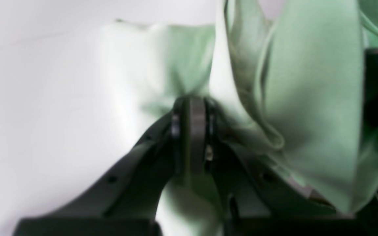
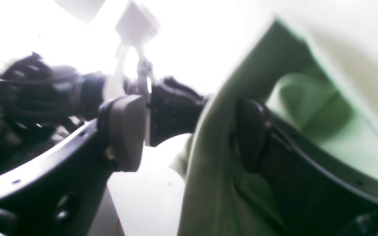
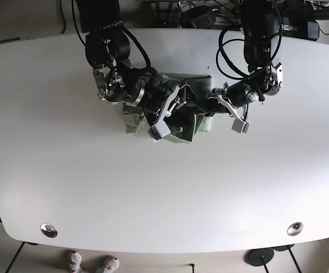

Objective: Fold the T-shirt properly
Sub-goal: 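Fold the strip in half, bringing both grippers toward each other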

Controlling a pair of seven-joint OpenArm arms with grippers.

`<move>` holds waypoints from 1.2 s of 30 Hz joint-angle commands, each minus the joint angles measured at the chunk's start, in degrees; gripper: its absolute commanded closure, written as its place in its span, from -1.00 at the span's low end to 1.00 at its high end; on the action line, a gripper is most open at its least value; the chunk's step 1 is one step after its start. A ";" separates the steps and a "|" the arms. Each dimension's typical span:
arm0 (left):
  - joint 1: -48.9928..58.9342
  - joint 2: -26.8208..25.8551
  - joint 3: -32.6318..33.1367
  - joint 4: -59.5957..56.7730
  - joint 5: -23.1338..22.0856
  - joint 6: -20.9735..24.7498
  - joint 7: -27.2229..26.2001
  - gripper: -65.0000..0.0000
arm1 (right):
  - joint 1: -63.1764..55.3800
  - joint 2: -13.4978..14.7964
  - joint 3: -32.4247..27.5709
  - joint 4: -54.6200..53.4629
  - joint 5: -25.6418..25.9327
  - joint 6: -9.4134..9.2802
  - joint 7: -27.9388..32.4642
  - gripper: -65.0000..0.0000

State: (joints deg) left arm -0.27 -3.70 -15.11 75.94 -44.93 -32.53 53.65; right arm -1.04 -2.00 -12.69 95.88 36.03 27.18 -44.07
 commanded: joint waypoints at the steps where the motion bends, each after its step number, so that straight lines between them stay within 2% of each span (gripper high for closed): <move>1: -1.00 -0.56 -0.93 4.72 -2.24 -0.21 -0.59 0.96 | -0.50 0.99 -0.02 5.09 1.38 0.73 1.22 -0.30; 5: -0.91 -4.34 -1.81 11.31 -2.41 -0.21 2.75 0.96 | -3.67 1.87 -0.10 8.34 0.85 0.73 1.13 -0.29; 7: 0.05 -6.27 -1.81 12.19 -2.50 -0.21 3.98 0.96 | -4.63 4.07 -0.28 8.34 0.85 0.73 1.13 -0.29; 10: 3.57 -9.88 -3.22 13.07 -5.05 -0.48 3.80 0.95 | -5.34 5.74 -0.37 8.26 0.76 0.38 1.13 -0.29; 13: 5.77 -10.93 -3.57 13.33 -6.19 -0.48 3.80 0.95 | -2.87 6.09 -0.81 8.17 0.76 -3.66 0.95 -0.30; 15: 6.21 -10.93 -3.57 13.33 -5.93 -0.48 3.71 0.95 | -0.15 6.09 -3.27 8.17 0.76 -6.48 -0.80 -0.30; 19: 6.21 -10.93 -3.30 12.98 -5.75 -0.48 3.71 0.95 | 4.16 6.09 -8.10 8.43 0.76 -14.04 -5.29 -0.29; 20: 6.21 -10.67 -3.04 12.89 -4.52 -0.48 3.71 0.95 | 4.25 6.18 -9.33 8.61 0.76 -15.88 -5.46 -0.29; 22: 6.21 -10.23 -0.31 12.89 -1.45 -0.48 3.63 0.95 | 4.42 7.05 -11.36 8.52 0.76 -17.90 -5.46 -0.28; 23: 6.21 -9.53 0.92 12.89 -0.04 -0.48 3.63 0.95 | 4.42 6.97 -11.97 8.52 1.20 -18.17 -5.20 -0.28; 26: 6.30 -7.86 1.27 12.89 2.69 -0.48 3.63 0.95 | 3.28 4.94 -11.80 8.26 3.49 -17.03 -1.95 -0.28; 30: 7.44 -7.59 1.27 13.33 2.51 -1.00 3.63 0.95 | 2.93 4.77 -11.00 8.87 6.47 -16.94 0.69 -0.28; 32: 7.44 -7.77 -0.23 12.98 2.77 -7.47 3.63 0.96 | 3.02 7.05 -11.27 10.28 7.09 -16.67 0.69 -0.28; 33: 7.44 -7.68 -1.98 12.98 2.95 -7.47 3.63 0.96 | 2.84 6.88 -11.09 10.37 10.61 -13.86 0.69 -0.28; 34: 7.44 -7.68 -2.51 12.89 2.95 -7.47 3.63 0.95 | 2.84 6.88 -11.00 9.75 13.68 -11.84 0.69 -0.28; 35: 7.44 -7.68 -2.78 12.89 2.95 -7.47 3.63 0.95 | 3.19 6.79 -11.00 8.70 16.67 -10.70 0.87 -0.28; 36: 7.44 -7.68 -2.78 12.89 2.95 -7.47 3.63 0.95 | 3.02 6.79 -11.00 8.52 16.85 -11.22 0.95 -0.28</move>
State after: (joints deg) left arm 7.75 -11.00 -17.82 87.96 -40.71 -39.88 58.26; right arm 1.13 4.62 -24.05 103.61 52.10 15.16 -44.64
